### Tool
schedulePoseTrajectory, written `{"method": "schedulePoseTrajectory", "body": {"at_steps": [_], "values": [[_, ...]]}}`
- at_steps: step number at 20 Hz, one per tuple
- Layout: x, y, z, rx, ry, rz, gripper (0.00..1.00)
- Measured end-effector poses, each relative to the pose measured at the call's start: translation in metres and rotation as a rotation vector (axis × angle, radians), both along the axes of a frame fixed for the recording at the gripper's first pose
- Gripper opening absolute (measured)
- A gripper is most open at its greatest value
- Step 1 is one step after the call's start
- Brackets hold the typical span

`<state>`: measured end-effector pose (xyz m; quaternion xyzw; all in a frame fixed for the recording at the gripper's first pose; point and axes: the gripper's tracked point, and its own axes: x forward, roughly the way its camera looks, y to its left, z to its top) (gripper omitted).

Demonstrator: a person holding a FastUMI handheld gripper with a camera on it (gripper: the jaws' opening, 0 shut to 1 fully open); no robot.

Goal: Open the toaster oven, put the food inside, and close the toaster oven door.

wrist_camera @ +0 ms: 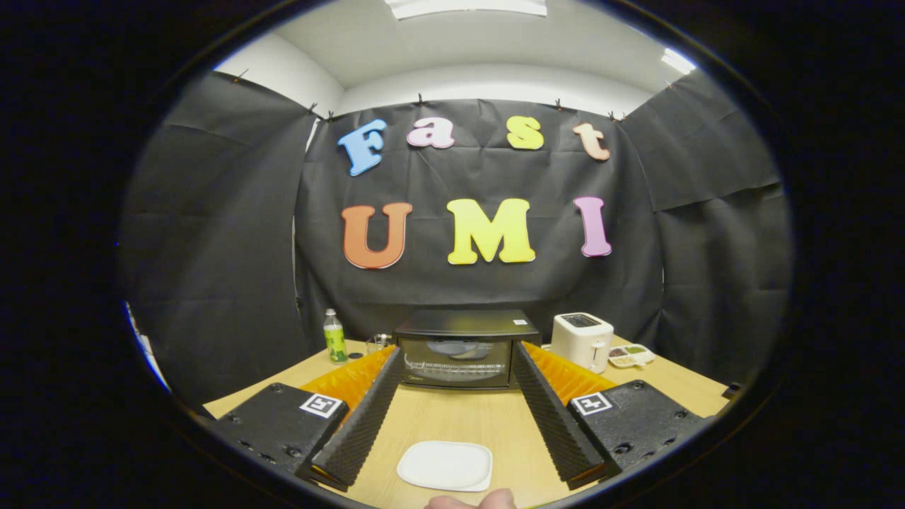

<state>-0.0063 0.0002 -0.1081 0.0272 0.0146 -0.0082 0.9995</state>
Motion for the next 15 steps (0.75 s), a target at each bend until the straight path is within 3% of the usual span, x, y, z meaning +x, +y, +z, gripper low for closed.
{"method": "schedulePoseTrajectory", "body": {"at_steps": [15], "values": [[0.001,0.000,-0.002,0.028,0.017,-0.009,1.00]]}}
